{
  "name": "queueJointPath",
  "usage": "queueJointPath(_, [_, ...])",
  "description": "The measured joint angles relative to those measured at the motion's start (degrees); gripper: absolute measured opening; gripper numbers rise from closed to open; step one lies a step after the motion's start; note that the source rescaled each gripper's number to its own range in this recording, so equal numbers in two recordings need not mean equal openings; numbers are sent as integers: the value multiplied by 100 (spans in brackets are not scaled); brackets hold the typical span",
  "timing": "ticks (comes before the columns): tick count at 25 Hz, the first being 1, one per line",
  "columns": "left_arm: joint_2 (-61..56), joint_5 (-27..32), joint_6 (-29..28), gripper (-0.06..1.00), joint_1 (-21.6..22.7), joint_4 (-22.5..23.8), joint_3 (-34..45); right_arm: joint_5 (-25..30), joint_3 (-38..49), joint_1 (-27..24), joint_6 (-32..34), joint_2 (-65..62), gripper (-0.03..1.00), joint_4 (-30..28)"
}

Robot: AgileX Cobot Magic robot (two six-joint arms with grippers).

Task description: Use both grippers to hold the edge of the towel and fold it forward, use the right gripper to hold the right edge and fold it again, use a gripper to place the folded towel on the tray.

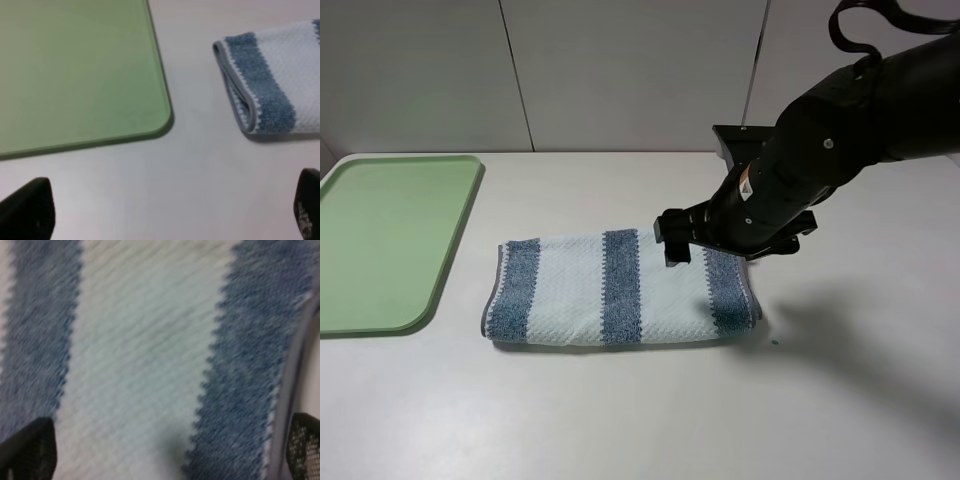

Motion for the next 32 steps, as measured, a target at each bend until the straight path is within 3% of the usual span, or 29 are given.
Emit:
queueJointPath(5, [0, 0, 0, 94, 116, 0, 0, -87, 0, -385, -7, 0, 100, -32])
queueJointPath(14, [0, -7, 0, 94, 127, 0, 0, -145, -227, -485, -18, 555, 100, -44])
queueJointPath(23, [0, -40, 5, 94, 127, 0, 0, 659, -1187, -527, -29, 1313, 100, -307])
queueJointPath(32, [0, -40, 5, 94, 127, 0, 0, 972, -1215, -926, -160, 1601, 100, -389])
